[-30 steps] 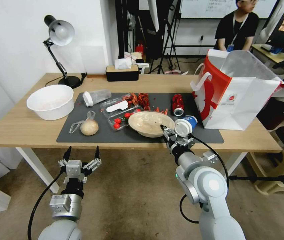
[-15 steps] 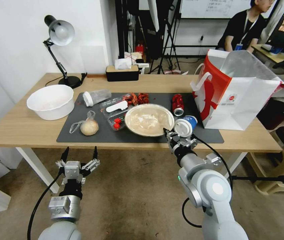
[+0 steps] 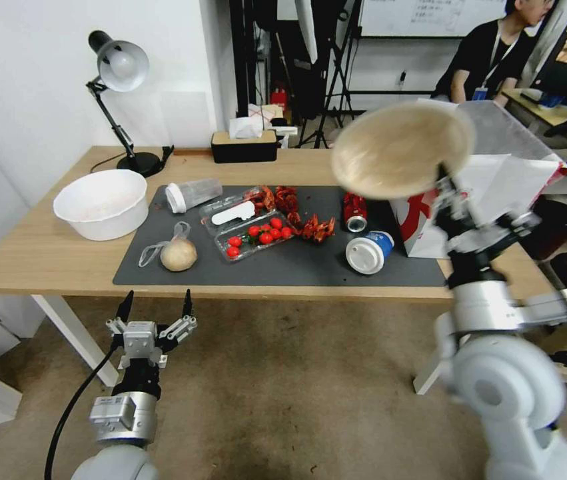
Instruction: Pick up the trash from the table and place it into the takeout bag.
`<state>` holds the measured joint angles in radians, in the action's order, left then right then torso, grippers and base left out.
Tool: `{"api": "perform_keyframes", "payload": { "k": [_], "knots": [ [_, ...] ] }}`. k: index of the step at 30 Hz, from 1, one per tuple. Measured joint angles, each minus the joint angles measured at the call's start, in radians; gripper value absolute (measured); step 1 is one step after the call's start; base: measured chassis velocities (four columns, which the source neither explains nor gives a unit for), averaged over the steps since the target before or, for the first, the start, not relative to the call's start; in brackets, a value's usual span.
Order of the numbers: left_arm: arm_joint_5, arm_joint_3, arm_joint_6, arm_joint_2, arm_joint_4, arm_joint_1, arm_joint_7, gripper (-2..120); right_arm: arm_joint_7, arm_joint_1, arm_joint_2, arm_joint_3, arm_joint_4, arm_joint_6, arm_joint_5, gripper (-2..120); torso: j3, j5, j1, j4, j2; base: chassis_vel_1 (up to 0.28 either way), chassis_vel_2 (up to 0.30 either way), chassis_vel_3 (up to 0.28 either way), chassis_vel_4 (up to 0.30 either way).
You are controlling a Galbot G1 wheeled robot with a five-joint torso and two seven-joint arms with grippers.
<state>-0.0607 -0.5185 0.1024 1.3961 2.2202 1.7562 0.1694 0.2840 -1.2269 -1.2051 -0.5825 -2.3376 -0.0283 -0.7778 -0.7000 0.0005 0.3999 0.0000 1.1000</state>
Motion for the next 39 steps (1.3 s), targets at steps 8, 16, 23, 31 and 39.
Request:
{"api": "perform_keyframes", "payload": {
  "k": [8, 16, 23, 31, 39],
  "knots": [
    [-0.001, 0.003, 0.001, -0.007, -0.003, -0.003, -0.001, 100, 0.027, 0.078, 0.088, -0.056, 0.062, -0.034, -0.011, 0, 0.000, -0.0003, 0.000, 0.0000, 0.000, 0.000, 0.000, 0.000, 0.000],
    [-0.022, -0.001, -0.005, -0.026, -0.001, -0.003, -0.001, 100, 0.077, 0.181, 0.161, -0.098, 0.160, -0.053, -0.014, 0, 0.000, -0.0003, 0.000, 0.0000, 0.000, 0.000, 0.000, 0.000, 0.000],
    [-0.034, -0.006, -0.013, -0.038, 0.004, -0.005, 0.001, 100, 0.129, 0.237, 0.194, -0.106, 0.233, -0.059, 0.014, 0, 0.000, -0.0003, 0.000, -0.0001, 0.000, 0.000, 0.000, 0.000, 0.000],
    [-0.018, -0.006, -0.056, -0.056, -0.002, -0.006, 0.036, 100, 0.174, 0.271, 0.202, -0.049, 0.394, 0.002, 0.102, 23, 0.000, 0.0000, 0.000, 0.0000, 0.000, 0.000, 0.000, 0.000, 0.000],
    [-0.024, -0.006, -0.070, -0.064, -0.001, -0.010, 0.037, 100, 0.173, 0.276, 0.200, -0.042, 0.401, 0.040, 0.087, 50, 0.000, -0.0006, 0.000, 0.0000, 0.000, 0.000, 0.000, 0.000, 0.000]
  ]
}}
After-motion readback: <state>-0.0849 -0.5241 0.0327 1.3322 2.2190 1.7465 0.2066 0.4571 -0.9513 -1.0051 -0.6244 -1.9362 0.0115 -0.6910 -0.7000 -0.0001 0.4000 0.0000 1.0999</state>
